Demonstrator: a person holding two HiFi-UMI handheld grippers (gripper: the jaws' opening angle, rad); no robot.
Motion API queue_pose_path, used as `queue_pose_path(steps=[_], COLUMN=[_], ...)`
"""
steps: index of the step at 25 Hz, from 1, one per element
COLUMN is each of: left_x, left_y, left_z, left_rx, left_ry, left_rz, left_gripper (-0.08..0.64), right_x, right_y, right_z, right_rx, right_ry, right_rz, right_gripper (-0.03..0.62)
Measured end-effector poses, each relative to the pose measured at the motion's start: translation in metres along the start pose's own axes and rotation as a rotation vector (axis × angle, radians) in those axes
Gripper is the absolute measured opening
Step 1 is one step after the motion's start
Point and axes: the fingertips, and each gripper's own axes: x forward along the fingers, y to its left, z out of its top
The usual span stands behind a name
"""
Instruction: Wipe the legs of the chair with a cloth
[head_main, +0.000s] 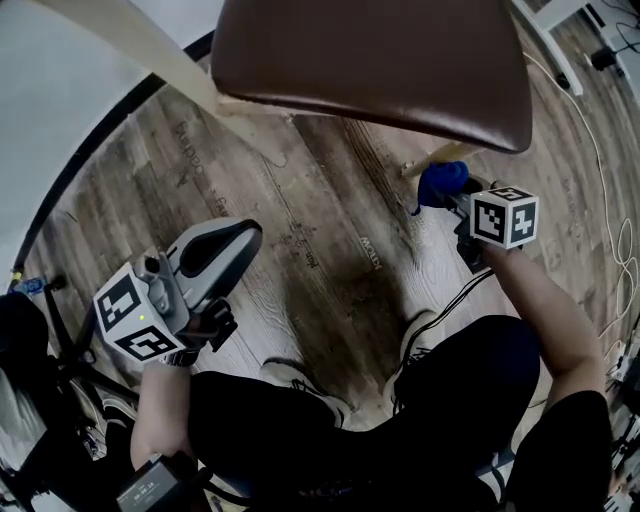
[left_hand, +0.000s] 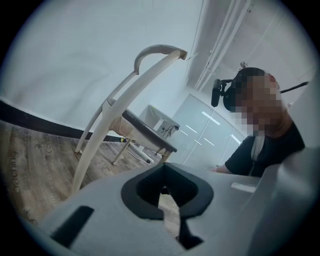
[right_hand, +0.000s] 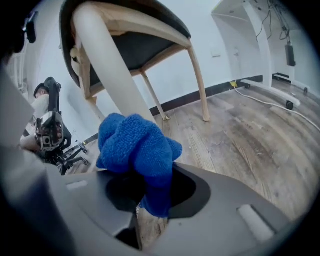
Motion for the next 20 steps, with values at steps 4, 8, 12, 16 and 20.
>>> queue_pose_path(steps=[4,8,12,16,20], left_x=[-0.002,-0.003,-0.005,-0.008,-0.007], left_y=[-0.002,-0.007,-0.013,-0.017,-0.018], left_z=[0.006,0.010,0.015,0.020,0.021], left_rx=[-0.008,-0.004,-0.007,-0.008,-0.006], left_ry=[-0.031,-0.056,-0.073,-0.088,-0.097], left_rz=[-0.009,-0.023,-0.030,-0.034,-0.039], left_gripper=[-0.002,-0.002,-0.002,-0.002,-0.002], right_x=[-0.040,-0.077,-0.104,-0.104,-0.083], right_y=[0.025,0.046,0.070,0.113,0.155], right_z=[0.036,0.066,0.085,0.098,0.114], right_rx=[-0.051,-0.071,-0.073,-0.111,-0.118], right_ry=[-0.037,-0.093,-0.142,-0.164,-0.181], right_rz=[0.006,0.012,0.034,0.123,0.225], right_gripper=[0.100,0.100,0.100,0.098,0.098])
